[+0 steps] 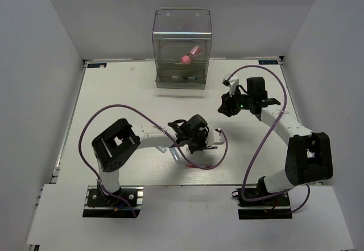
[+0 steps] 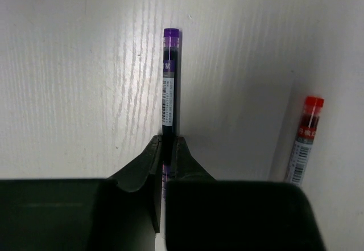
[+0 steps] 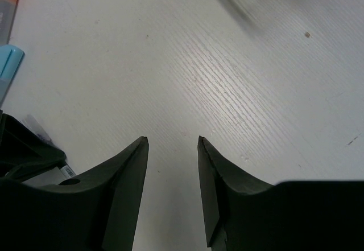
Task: Sort the stationery into containers
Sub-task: Pick up the pen from the center of the board, then place the pen in the storage box.
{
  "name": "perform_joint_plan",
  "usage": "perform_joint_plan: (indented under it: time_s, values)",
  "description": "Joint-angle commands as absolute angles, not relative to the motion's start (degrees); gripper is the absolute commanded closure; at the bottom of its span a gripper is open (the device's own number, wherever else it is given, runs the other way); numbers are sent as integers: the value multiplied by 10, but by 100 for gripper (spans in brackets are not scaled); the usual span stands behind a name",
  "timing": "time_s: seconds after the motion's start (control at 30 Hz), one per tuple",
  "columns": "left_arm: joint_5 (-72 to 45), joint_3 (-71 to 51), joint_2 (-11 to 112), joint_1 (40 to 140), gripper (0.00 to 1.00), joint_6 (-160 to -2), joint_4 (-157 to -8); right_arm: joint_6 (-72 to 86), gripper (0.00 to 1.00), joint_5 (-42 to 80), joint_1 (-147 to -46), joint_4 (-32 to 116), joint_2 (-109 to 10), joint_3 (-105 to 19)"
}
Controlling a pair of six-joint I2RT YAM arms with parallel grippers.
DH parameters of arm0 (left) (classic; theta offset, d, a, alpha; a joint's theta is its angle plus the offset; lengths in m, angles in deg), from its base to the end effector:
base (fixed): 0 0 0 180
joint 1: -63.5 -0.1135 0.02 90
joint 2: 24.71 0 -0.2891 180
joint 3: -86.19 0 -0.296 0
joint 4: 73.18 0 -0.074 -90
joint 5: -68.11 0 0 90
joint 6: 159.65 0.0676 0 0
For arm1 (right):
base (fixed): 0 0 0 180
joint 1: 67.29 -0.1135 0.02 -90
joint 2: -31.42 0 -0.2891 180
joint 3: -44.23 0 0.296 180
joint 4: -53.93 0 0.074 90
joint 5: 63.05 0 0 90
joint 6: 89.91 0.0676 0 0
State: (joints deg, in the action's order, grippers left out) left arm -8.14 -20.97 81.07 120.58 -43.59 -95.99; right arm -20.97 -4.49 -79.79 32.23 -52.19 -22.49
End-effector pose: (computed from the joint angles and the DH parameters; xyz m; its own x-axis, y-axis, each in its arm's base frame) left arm 0.2178 -0.3660 0.1153 -0.0134 0.8059 -0.5919 0.9951 0.0685 0.0708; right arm 0.3575 0.1154 0.2327 -0.3589 -0.3936 -0.8463 -0.7626 0.6465 0.0227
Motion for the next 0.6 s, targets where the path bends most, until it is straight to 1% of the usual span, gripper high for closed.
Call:
perform_joint_plan:
  time_s: [0.0, 0.03, 0.13, 0.2, 0.37, 0.43, 0.5, 0.53, 0.57]
  values:
    - [-153, -230, 859, 1208, 90, -443, -1004, -197, 53, -64, -792, 339, -504, -216]
    - [-153, -230, 859, 1208, 95, -449, -1004, -197, 53, -65, -791, 339, -504, -215]
    - [-110, -242, 837, 1190, 100, -478, -973, -202, 52, -64, -790, 337, -500, -212]
    - [-110, -247, 805, 1190, 100, -478, -938, -208, 47, -61, -790, 335, -497, -207]
    - [-105, -209, 786, 1171, 100, -451, -946, -221, 46, -57, -789, 333, -485, -196]
    - [-110, -187, 780, 1149, 100, -429, -965, -224, 46, -56, -789, 330, -481, -190]
    - [-110, -176, 772, 1133, 100, -418, -965, -230, 52, -60, -788, 327, -475, -185]
    - [-110, -166, 765, 1123, 100, -407, -965, -239, 58, -61, -788, 323, -473, -184]
    - [-115, -160, 759, 1103, 100, -402, -972, -246, 61, -64, -786, 318, -470, -177]
